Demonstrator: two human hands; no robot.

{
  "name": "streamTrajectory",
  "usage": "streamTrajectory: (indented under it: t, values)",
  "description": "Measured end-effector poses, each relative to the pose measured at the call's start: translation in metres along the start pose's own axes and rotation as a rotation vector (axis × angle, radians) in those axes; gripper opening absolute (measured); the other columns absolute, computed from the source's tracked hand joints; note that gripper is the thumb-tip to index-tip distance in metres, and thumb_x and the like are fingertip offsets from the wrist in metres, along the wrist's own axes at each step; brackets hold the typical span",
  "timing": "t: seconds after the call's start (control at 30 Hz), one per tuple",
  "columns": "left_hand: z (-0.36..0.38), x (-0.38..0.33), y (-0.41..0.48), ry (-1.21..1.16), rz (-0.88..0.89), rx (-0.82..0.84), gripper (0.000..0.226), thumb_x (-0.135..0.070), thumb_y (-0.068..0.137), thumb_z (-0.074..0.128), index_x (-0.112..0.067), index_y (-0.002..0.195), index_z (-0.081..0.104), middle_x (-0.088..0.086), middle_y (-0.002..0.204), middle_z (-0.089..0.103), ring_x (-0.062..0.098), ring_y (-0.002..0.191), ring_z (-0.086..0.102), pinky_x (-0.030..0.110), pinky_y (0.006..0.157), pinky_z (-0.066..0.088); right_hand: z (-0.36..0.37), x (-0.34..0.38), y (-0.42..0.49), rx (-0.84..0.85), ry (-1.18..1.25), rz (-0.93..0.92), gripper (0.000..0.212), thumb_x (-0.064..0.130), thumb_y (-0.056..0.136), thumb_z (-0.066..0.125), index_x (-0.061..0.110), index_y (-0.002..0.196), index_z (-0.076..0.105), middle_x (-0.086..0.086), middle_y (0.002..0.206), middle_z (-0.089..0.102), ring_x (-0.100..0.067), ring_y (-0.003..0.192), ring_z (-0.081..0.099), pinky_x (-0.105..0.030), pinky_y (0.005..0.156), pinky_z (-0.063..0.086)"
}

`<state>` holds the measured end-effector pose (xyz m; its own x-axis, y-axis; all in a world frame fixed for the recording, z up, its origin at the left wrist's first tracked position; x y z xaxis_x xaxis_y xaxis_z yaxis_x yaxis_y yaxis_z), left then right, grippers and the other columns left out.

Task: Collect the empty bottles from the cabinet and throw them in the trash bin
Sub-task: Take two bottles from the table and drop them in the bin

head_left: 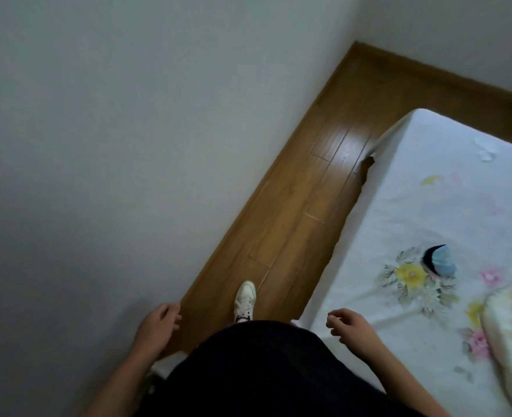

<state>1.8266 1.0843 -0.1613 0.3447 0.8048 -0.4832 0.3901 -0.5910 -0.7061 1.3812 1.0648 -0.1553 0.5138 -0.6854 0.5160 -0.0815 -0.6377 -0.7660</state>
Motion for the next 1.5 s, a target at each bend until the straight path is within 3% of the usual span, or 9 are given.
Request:
streamTrajectory:
  t: [0.17, 0.27, 0.57, 0.83, 0.93, 1.1, 1.23, 1.37, 1.5]
  values:
    - [0.019, -0.124, 0.075, 0.118, 0.113, 0.123, 0.027, -0.029, 0.100, 0.053, -0.015, 0.084, 0.069, 0.012, 0.085, 0.074, 0.033, 0.078, 0.070, 0.036, 0.068, 0.047, -0.039, 0.020, 0.033, -0.143, 0.157, 0.088, 0.012, 0.025, 0.095, 0.059, 0.017, 0.100, 0.067, -0.003, 0.092, 0.074, -0.017, 0.083, 0.068, -0.028, 0.071, 0.048]
    - [0.041, -0.208, 0.097, 0.165, 0.186, 0.213, 0.026, -0.027, 0.101, 0.051, -0.015, 0.086, 0.067, 0.010, 0.088, 0.074, 0.023, 0.071, 0.066, 0.031, 0.062, 0.043, -0.060, 0.016, 0.044, -0.204, 0.258, 0.163, 0.011, 0.024, 0.094, 0.060, 0.017, 0.097, 0.068, -0.002, 0.090, 0.075, -0.017, 0.081, 0.069, -0.030, 0.071, 0.050]
    - [0.118, -0.409, 0.182, 0.279, 0.291, 0.272, 0.031, -0.034, 0.102, 0.049, -0.012, 0.091, 0.069, 0.007, 0.089, 0.074, 0.025, 0.079, 0.069, 0.032, 0.066, 0.047, -0.156, 0.008, 0.140, -0.230, 0.466, 0.382, 0.014, 0.011, 0.093, 0.060, 0.001, 0.096, 0.069, -0.013, 0.082, 0.072, -0.020, 0.064, 0.060, -0.028, 0.056, 0.041]
    - [0.154, -0.487, 0.225, 0.125, 0.102, 0.219, 0.028, -0.027, 0.096, 0.057, -0.004, 0.081, 0.065, 0.013, 0.072, 0.064, 0.020, 0.051, 0.054, 0.024, 0.052, 0.036, -0.324, 0.163, 0.268, -0.217, 0.299, 0.168, 0.015, 0.022, 0.096, 0.057, 0.013, 0.100, 0.067, -0.005, 0.092, 0.073, -0.018, 0.082, 0.068, -0.028, 0.068, 0.050]
    - [0.163, -0.511, 0.242, 0.124, 0.042, 0.180, 0.028, -0.017, 0.099, 0.054, 0.001, 0.083, 0.067, 0.017, 0.074, 0.068, 0.026, 0.061, 0.059, 0.031, 0.062, 0.041, -0.375, 0.224, 0.314, -0.216, 0.272, 0.054, 0.018, 0.027, 0.096, 0.057, 0.015, 0.106, 0.065, -0.004, 0.098, 0.072, -0.017, 0.089, 0.068, -0.030, 0.076, 0.053]
    - [0.186, -0.581, 0.287, 0.124, -0.003, 0.178, 0.029, -0.020, 0.100, 0.054, 0.002, 0.088, 0.068, 0.019, 0.075, 0.070, 0.026, 0.061, 0.059, 0.027, 0.057, 0.038, -0.441, 0.280, 0.388, -0.241, 0.277, 0.017, 0.022, 0.033, 0.095, 0.056, 0.021, 0.111, 0.065, 0.001, 0.105, 0.069, -0.017, 0.100, 0.067, -0.037, 0.090, 0.056]
    - [0.212, -0.669, 0.335, 0.170, 0.037, 0.206, 0.030, -0.022, 0.100, 0.054, 0.002, 0.089, 0.067, 0.018, 0.076, 0.069, 0.025, 0.061, 0.058, 0.027, 0.055, 0.037, -0.482, 0.288, 0.421, -0.283, 0.341, 0.121, 0.018, 0.026, 0.096, 0.056, 0.015, 0.106, 0.066, -0.003, 0.099, 0.072, -0.018, 0.090, 0.068, -0.033, 0.080, 0.054]
    - [0.258, -0.793, 0.357, 0.332, 0.212, 0.299, 0.028, -0.026, 0.101, 0.052, -0.006, 0.092, 0.069, 0.013, 0.084, 0.072, 0.024, 0.066, 0.063, 0.030, 0.059, 0.044, -0.511, 0.269, 0.437, -0.324, 0.421, 0.287, 0.011, 0.013, 0.093, 0.058, 0.011, 0.089, 0.068, -0.012, 0.090, 0.074, -0.025, 0.078, 0.069, -0.033, 0.071, 0.050]
    - [0.315, -0.928, 0.360, 0.451, 0.397, 0.388, 0.027, -0.031, 0.102, 0.048, -0.015, 0.094, 0.069, 0.005, 0.090, 0.072, 0.022, 0.081, 0.069, 0.033, 0.067, 0.050, -0.541, 0.258, 0.443, -0.350, 0.480, 0.398, 0.014, 0.003, 0.092, 0.058, 0.003, 0.082, 0.068, -0.011, 0.079, 0.067, -0.020, 0.066, 0.059, -0.013, 0.049, 0.042]
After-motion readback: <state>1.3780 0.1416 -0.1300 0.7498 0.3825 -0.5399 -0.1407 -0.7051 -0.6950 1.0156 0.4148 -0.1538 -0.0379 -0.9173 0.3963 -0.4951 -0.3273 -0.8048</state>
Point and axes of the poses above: each hand's wrist, its own y-axis towards the middle knuckle, its own z-axis out of the palm, x = y × z, the point moved 6 cm from there along y, towards the middle knuckle
